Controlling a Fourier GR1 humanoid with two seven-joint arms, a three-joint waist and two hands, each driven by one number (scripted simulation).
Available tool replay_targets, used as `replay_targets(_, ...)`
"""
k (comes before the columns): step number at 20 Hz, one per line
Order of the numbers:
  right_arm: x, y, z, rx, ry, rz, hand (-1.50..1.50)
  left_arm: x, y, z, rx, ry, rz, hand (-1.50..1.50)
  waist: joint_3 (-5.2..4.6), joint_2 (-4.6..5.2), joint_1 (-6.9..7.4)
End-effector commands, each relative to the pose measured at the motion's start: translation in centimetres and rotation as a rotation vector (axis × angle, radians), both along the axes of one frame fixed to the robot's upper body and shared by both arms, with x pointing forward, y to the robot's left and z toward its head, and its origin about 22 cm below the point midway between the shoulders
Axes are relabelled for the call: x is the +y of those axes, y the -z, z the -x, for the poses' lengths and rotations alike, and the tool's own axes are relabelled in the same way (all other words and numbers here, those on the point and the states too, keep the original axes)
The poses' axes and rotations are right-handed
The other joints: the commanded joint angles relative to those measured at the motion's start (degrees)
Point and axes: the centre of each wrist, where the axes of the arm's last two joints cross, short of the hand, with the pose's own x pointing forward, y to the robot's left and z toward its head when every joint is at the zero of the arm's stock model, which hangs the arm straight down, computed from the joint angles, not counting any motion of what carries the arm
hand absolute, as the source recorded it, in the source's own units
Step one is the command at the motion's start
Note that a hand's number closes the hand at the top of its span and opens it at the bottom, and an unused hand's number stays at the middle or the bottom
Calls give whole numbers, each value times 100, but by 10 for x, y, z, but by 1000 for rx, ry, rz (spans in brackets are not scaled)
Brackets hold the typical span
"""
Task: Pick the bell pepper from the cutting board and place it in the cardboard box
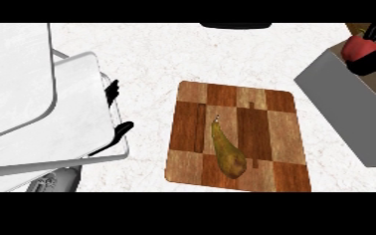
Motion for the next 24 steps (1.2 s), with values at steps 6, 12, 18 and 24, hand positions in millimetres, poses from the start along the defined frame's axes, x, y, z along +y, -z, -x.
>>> replay_targets(6,-80,19,13,331,-20,-61,150,-5,-53,-26,-156,48,-63,0,174,-83,33)
replay_targets(12,-88,38,18,397,-169,-173,-150,18,-58,-26,-151,47,-79,0,174,-93,64)
replay_targets(18,-97,13,20,-19,-294,-332,-150,7,-52,-25,-148,38,-72,0,197,-128,0)
replay_targets(24,-120,8,21,-471,-186,-820,-150,12,-43,-23,-150,25,-64,0,201,-158,-83)
